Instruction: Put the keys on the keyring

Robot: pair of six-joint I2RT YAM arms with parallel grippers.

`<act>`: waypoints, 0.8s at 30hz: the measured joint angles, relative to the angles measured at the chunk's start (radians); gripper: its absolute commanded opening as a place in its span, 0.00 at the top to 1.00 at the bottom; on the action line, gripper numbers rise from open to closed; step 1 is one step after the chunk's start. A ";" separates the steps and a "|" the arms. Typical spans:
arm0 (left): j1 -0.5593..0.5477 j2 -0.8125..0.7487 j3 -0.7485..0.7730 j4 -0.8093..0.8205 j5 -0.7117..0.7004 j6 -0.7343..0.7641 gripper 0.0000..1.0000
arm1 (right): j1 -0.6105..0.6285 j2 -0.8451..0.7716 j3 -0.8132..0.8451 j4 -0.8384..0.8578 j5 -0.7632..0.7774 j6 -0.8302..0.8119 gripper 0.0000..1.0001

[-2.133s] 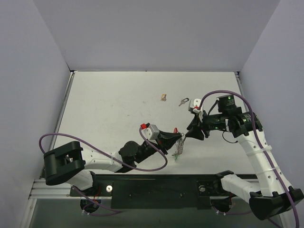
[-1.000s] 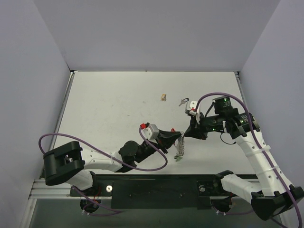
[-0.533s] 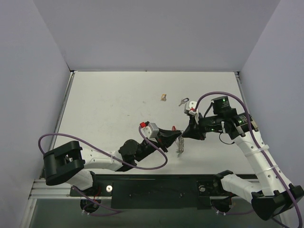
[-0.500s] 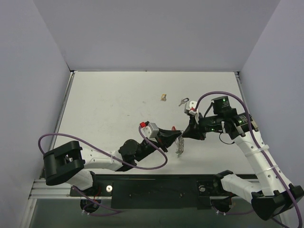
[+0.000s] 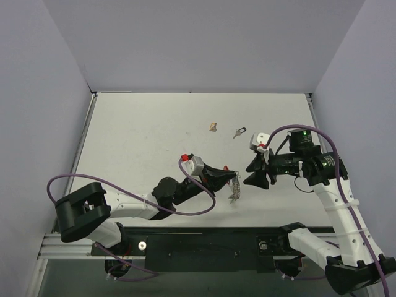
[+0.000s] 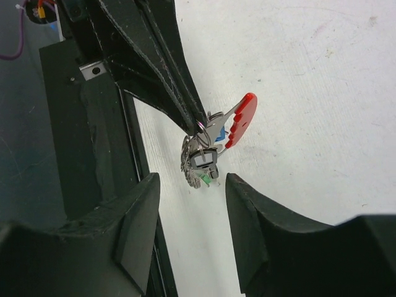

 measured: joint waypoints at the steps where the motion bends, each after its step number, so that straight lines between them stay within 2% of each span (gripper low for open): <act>1: 0.004 0.000 -0.001 0.000 0.015 -0.008 1.00 | 0.000 0.004 0.004 -0.011 0.000 -0.019 0.58; 6: 0.027 -0.003 -0.001 0.000 0.121 -0.040 1.00 | 0.000 0.035 0.019 -0.069 -0.010 -0.130 0.61; 13: 0.033 -0.013 -0.001 0.001 0.213 -0.056 1.00 | 0.003 0.088 0.022 -0.147 -0.053 -0.284 0.60; 24: 0.035 -0.013 0.000 0.001 0.258 -0.074 1.00 | 0.040 0.107 0.033 -0.186 -0.093 -0.347 0.64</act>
